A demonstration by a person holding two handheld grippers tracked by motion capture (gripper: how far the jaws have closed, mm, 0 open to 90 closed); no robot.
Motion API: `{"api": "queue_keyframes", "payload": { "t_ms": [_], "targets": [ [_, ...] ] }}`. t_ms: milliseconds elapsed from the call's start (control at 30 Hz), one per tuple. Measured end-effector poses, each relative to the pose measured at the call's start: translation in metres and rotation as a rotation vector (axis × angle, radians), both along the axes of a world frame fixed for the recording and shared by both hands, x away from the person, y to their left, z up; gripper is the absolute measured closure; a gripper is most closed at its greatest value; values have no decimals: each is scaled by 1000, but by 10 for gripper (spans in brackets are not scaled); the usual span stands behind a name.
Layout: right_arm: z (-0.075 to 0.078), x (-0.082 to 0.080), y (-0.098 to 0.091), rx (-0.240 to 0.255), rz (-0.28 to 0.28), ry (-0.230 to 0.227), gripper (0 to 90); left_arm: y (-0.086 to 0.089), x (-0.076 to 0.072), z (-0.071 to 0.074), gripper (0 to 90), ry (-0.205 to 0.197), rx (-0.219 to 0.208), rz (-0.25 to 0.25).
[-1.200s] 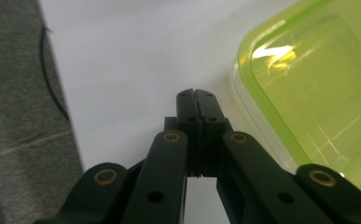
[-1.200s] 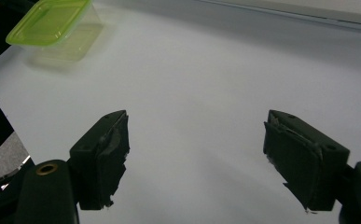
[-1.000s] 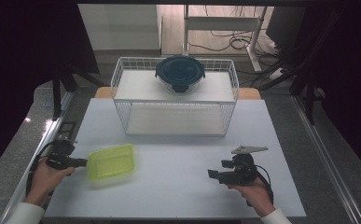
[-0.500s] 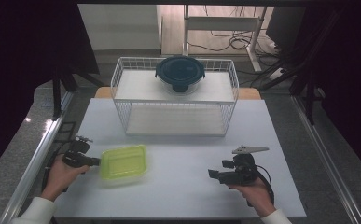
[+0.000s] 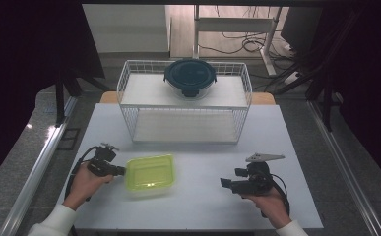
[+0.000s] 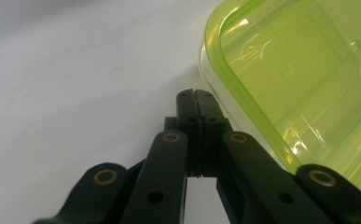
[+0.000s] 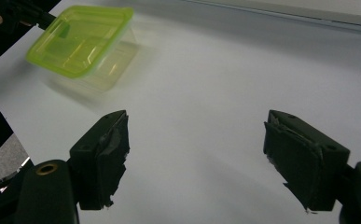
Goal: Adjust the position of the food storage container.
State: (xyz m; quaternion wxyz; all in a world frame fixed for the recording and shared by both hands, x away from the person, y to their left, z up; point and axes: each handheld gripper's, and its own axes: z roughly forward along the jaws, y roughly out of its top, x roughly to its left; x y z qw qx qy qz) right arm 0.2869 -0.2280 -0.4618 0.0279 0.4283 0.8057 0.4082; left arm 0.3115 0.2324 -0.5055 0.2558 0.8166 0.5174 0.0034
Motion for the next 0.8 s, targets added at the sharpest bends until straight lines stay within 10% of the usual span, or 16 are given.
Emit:
{"api": "queue_keyframes", "payload": {
  "t_ms": [800],
  "targets": [
    [1, 0, -4, -8, -22, -10, 223, -74, 10, -8, 899, 23, -80, -124]
  ]
}}
